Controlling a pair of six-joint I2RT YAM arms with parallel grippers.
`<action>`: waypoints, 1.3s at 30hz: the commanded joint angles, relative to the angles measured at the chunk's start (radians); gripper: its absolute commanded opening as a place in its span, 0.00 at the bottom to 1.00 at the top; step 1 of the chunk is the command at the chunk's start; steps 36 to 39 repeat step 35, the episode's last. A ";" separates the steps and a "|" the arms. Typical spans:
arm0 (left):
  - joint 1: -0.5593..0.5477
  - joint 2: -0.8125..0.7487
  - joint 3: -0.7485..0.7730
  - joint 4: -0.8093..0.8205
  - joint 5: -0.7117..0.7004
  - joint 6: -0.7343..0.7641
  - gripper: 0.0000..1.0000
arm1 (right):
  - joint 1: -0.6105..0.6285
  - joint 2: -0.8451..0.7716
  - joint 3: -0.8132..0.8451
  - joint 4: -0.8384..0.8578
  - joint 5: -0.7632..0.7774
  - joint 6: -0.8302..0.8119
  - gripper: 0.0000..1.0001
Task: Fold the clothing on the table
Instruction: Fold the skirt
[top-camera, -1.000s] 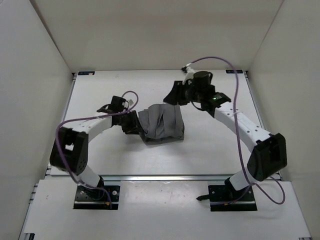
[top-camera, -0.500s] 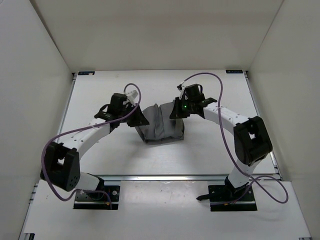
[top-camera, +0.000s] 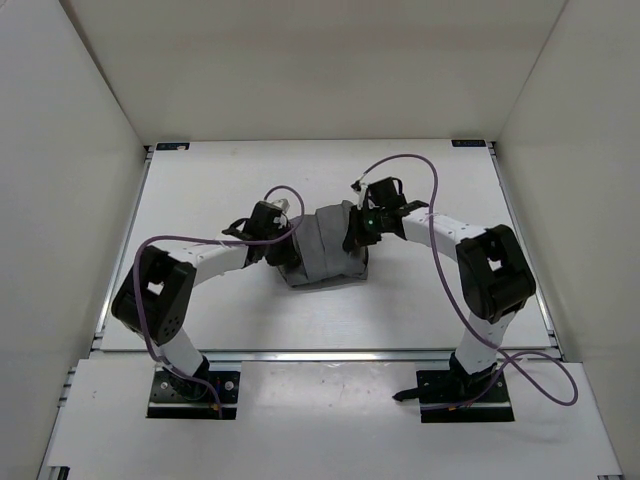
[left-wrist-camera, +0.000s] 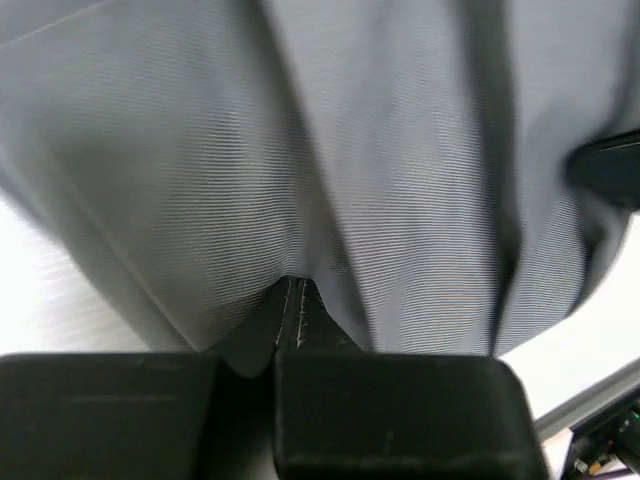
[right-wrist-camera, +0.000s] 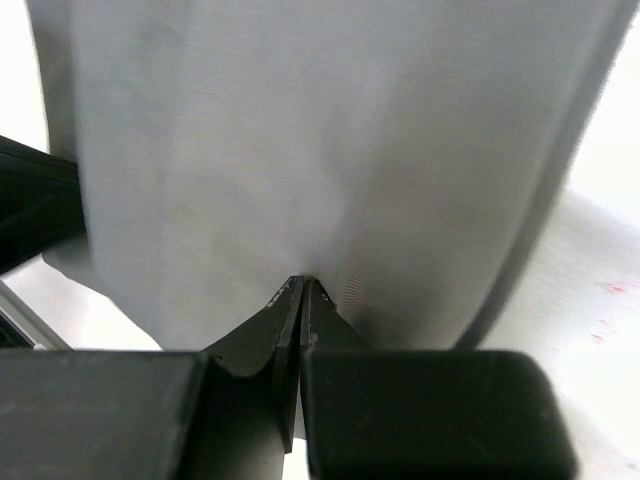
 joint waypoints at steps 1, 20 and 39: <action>0.039 -0.039 -0.031 -0.032 -0.048 0.015 0.00 | -0.054 -0.020 -0.018 0.057 -0.018 -0.030 0.00; 0.179 -0.366 0.153 -0.359 -0.151 0.232 0.99 | -0.130 -0.287 -0.010 -0.040 0.132 -0.073 0.90; 0.177 -0.426 0.084 -0.520 -0.220 0.317 0.99 | -0.169 -0.402 -0.199 -0.106 0.170 -0.035 1.00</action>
